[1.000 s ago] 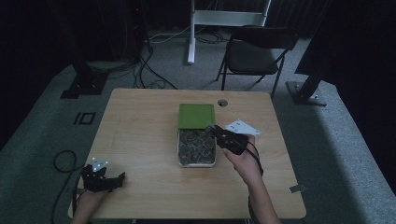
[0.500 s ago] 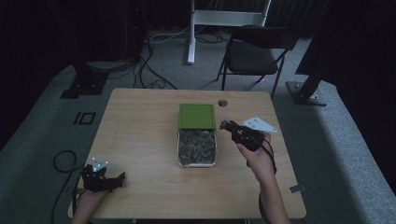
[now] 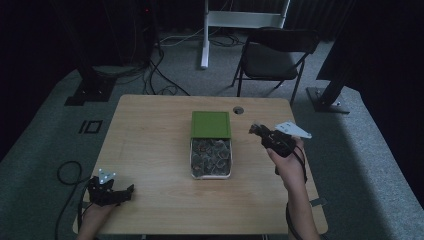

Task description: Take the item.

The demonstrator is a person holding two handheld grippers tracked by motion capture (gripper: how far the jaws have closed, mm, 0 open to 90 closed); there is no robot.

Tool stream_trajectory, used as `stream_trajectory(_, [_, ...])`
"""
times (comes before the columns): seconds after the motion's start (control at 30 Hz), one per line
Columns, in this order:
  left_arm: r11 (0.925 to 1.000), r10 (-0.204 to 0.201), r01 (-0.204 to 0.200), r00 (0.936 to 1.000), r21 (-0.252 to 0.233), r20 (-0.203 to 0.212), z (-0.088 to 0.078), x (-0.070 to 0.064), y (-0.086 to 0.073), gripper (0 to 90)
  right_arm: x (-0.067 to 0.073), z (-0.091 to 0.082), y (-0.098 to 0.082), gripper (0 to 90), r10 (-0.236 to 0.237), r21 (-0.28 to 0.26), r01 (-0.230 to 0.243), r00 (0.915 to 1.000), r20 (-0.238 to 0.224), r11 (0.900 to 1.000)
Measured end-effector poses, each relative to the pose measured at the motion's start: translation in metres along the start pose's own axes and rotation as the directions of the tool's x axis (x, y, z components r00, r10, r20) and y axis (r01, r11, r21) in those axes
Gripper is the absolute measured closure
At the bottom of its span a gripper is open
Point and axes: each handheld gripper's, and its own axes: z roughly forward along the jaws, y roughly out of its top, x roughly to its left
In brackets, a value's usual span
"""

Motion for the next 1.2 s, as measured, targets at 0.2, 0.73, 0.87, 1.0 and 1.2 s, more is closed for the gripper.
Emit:
stream_trajectory(0.2, [1.0,0.0,0.0,1.0,0.0,0.0,0.0,0.0,0.0,0.5,-0.017,-0.004,0.005,81.8,0.026,-0.028,-0.025,0.999,0.038,0.999])
stream_trajectory(0.73, [1.0,-0.001,0.001,1.0,0.001,0.0,0.0,0.0,0.0,0.5,-0.069,0.002,0.001,81.7,0.108,-0.038,-0.103,0.9829,0.149,0.994])
stream_trajectory(0.87, [1.0,0.0,0.0,1.0,0.001,0.0,0.0,0.0,0.0,0.5,-0.077,0.003,-0.003,81.7,0.118,-0.019,-0.117,0.9787,0.168,0.993])
stream_trajectory(1.0, [1.0,-0.001,0.001,1.0,0.001,0.0,0.0,0.0,0.0,0.5,-0.083,0.004,-0.007,81.8,0.129,-0.008,-0.129,0.9757,0.177,0.992])
stream_trajectory(1.2, [1.0,0.0,0.0,1.0,0.001,0.0,0.0,0.0,0.0,0.5,-0.085,0.009,-0.015,81.8,0.136,0.017,-0.142,0.9738,0.182,0.99])
